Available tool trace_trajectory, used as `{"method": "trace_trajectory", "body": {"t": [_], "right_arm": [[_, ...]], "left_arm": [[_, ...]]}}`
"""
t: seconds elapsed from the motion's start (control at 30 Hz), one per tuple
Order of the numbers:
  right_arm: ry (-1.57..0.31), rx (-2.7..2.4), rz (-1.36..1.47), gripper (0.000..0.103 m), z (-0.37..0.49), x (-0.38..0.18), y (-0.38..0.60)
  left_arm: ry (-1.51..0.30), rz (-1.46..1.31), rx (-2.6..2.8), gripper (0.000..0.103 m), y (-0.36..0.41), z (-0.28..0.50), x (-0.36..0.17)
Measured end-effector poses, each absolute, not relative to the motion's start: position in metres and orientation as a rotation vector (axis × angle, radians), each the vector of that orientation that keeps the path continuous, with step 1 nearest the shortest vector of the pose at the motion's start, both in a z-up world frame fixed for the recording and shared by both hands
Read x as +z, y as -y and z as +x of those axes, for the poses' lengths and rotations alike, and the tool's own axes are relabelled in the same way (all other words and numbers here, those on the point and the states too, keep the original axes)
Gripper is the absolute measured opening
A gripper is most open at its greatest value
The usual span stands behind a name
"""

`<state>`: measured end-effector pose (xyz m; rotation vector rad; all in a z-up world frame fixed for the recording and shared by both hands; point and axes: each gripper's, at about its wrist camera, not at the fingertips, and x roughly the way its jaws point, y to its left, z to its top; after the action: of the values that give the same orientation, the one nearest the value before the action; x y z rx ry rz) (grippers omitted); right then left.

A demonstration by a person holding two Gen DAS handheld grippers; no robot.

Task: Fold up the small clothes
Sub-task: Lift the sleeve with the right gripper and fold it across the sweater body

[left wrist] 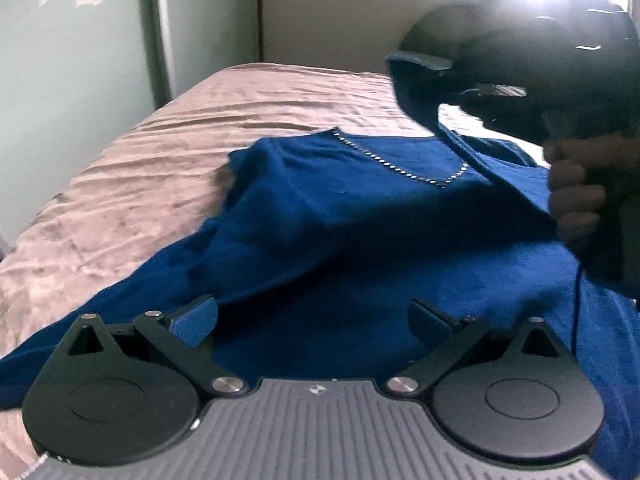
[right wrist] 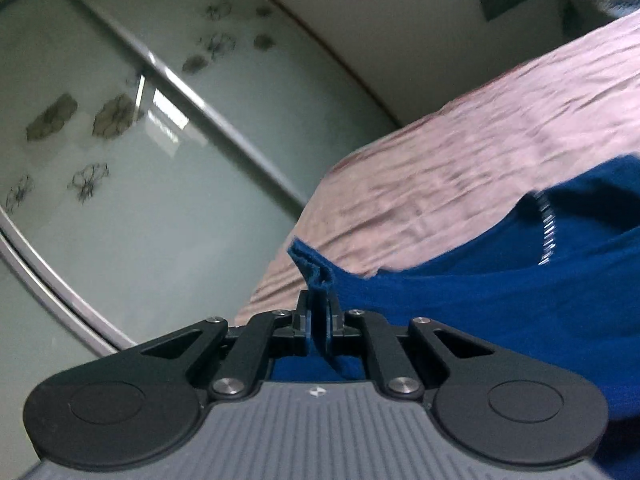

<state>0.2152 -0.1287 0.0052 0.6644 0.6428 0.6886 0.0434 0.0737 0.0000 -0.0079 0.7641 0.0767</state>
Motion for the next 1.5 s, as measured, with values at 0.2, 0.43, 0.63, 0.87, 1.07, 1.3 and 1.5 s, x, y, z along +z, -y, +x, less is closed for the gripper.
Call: {"method": "trace_trajectory", "body": {"t": [0.2,0.43,0.63,0.87,1.07,1.3,1.5], "right_arm": [[-0.71,0.718,0.664,0.006,0.225,-0.01,0.095],[-0.746,0.725,0.647,0.006,0.227,-0.021,0.072],[-0.778,0.728,0.648,0.006,0.234,-0.03,0.06],[-0.786,0.762,0.626,0.006,0.232,-0.029,0.037],[-0.855,0.712,0.495,0.022,0.235,-0.036,0.018],[-0.712,0.706,0.323,0.042,0.195,-0.007,0.013],[-0.646,0.943,0.043,0.042,0.139,0.018,-0.033]], "left_arm": [[-0.745,-0.016,0.122,0.103,-0.093,0.037,0.007],[-0.757,-0.029,0.172,0.103,-0.111,0.034,0.003],[-0.752,-0.031,0.188,0.103,-0.118,0.028,0.006],[-0.74,-0.032,0.213,0.103,-0.128,0.024,0.013],[-0.723,-0.011,0.276,0.103,-0.15,0.01,0.02],[-0.765,-0.134,0.335,0.102,-0.2,-0.029,0.018],[-0.786,-0.437,0.365,0.096,-0.249,-0.055,0.013]]}}
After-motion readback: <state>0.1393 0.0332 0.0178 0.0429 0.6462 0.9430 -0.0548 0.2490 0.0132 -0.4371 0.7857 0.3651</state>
